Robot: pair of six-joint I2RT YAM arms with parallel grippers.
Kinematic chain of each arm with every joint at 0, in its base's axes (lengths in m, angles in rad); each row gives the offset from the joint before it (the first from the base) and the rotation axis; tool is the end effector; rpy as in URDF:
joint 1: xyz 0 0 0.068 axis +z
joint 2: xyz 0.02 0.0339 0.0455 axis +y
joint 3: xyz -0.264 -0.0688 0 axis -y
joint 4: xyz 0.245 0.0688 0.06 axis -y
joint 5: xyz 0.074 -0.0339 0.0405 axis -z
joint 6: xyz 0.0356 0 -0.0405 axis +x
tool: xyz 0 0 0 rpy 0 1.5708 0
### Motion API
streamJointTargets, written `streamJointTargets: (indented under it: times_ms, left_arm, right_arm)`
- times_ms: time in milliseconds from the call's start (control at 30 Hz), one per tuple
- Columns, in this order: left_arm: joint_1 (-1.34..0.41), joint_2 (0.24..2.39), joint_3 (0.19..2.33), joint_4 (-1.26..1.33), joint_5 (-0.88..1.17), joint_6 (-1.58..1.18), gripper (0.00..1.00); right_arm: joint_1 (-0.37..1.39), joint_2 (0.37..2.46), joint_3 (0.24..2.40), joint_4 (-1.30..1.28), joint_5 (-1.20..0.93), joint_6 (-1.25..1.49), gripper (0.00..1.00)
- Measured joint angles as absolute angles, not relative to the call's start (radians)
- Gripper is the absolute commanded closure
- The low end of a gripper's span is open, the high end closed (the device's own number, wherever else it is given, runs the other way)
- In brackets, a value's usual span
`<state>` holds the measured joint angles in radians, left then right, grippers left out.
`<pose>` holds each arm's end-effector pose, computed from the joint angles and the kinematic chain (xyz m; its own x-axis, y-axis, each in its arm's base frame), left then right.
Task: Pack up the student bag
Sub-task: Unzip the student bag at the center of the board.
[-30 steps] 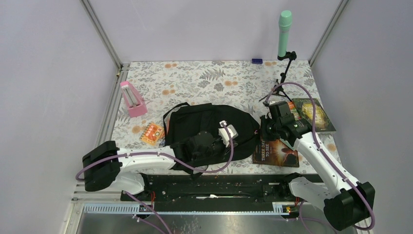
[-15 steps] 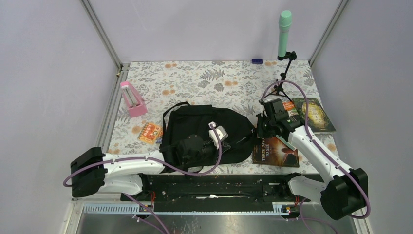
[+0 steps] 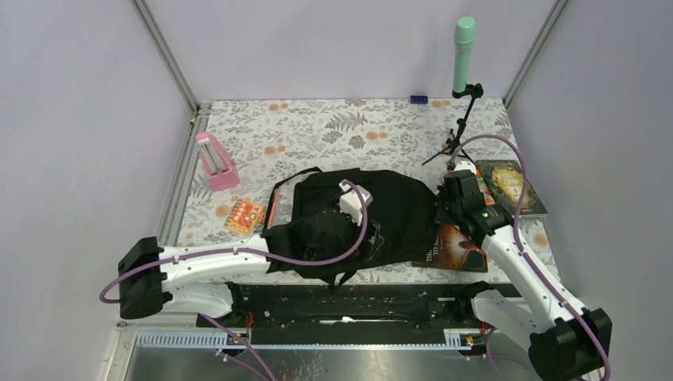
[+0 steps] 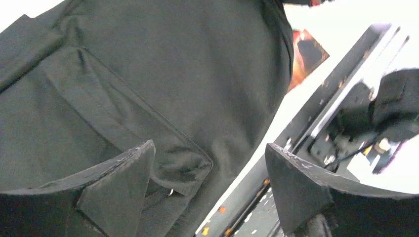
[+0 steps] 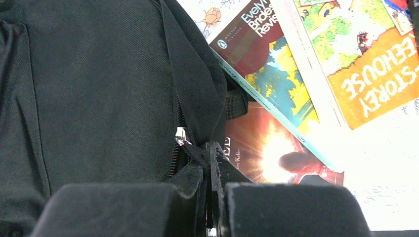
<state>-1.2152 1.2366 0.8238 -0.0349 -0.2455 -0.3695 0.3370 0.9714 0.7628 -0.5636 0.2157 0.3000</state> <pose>0.1055 -0.2592 0.2726 -0.4414 0.1823 -0.8786 0.7224 0.6530 -0.2274 0.1923 0.0593 0.2635 -0.6817 0.0670 -0.7285 0.0243 0.9973 0.0690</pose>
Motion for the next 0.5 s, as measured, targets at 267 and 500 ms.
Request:
streamJointTargets:
  times_ms: [267, 500]
  left_arm:
    - [-1.187, 1.074, 0.775, -0.137, -0.393, -0.756, 0.01]
    - [-1.068, 0.903, 0.521, -0.304, -0.454, -1.010, 0.01]
  right_arm:
    - [0.337, 0.873, 0.707, -0.562, 0.254, 0.310, 1.00]
    - [0.337, 0.854, 0.685, -0.562, 0.253, 0.311, 1.00]
